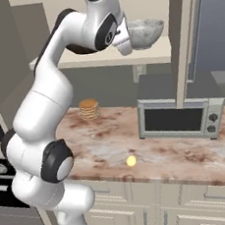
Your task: Pick both bowls and place them on the counter. Then place the sugar cube in one bowl and place the egg in the other bowl.
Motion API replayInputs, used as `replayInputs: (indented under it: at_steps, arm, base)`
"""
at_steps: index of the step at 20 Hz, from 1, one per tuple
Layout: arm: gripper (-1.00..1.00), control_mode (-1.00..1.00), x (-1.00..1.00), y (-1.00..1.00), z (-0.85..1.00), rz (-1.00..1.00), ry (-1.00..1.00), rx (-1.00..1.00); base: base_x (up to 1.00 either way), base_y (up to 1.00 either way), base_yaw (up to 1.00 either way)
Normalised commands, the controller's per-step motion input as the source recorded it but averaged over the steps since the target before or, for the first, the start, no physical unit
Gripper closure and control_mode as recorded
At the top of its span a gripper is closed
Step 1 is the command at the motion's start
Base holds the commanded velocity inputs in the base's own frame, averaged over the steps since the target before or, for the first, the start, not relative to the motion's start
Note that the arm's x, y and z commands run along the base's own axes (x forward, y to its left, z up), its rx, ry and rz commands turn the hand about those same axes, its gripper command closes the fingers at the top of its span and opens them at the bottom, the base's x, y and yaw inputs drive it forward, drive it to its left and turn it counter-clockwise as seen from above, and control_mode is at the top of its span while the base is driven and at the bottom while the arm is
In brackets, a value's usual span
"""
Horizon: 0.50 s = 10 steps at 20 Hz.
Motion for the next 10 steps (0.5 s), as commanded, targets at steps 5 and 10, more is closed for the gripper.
replayInputs:
  at_steps: [5,10]
  arm:
    - [-1.0,-1.0,0.3,-0.06,0.0,0.0,0.02,0.0]
    - [-1.0,-1.0,0.23,-0.1,-0.02,0.0,0.0,0.0]
  base:
    - [0.0,0.0,0.0]
    - [0.0,0.0,0.0]
